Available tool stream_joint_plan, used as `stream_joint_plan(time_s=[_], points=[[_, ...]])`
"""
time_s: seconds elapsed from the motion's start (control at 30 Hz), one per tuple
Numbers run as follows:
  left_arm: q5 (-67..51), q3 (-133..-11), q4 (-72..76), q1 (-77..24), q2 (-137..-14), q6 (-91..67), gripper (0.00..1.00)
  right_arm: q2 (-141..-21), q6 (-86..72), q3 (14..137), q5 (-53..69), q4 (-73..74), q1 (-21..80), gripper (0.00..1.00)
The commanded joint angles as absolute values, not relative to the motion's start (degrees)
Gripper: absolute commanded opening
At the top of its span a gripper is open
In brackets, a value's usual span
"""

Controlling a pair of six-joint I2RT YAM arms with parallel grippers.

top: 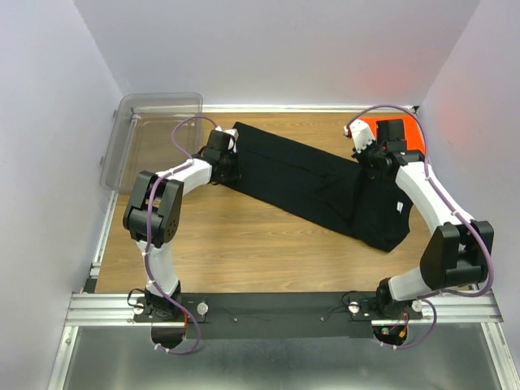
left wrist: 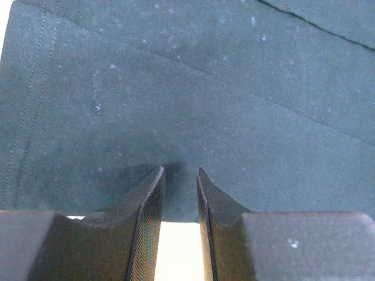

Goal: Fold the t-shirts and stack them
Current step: Fold the tshirt

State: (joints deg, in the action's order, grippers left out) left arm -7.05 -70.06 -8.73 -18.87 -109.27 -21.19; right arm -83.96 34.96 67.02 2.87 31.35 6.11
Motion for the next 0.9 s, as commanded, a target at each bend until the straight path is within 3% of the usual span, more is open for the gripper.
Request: stream_joint_plan(time_s=[0.0, 0.37, 0.87], points=[[-5.10, -71.54, -10.02, -18.90, -111.09, -20.48, 0.36, -86.21, 32.70, 71.71, 4.48, 28.65, 5.71, 0.00], [-5.71, -72.16, -10.63, -18.90, -112.06, -20.13, 0.36, -93.60, 31.38, 78.40, 1.50, 27.86, 5.62, 0.01], [-5.10, -72.51, -10.72, -18.81, -108.99, -19.42, 0.35, -96.85, 32.87, 76.02, 0.62, 27.95, 5.63, 0.01]])
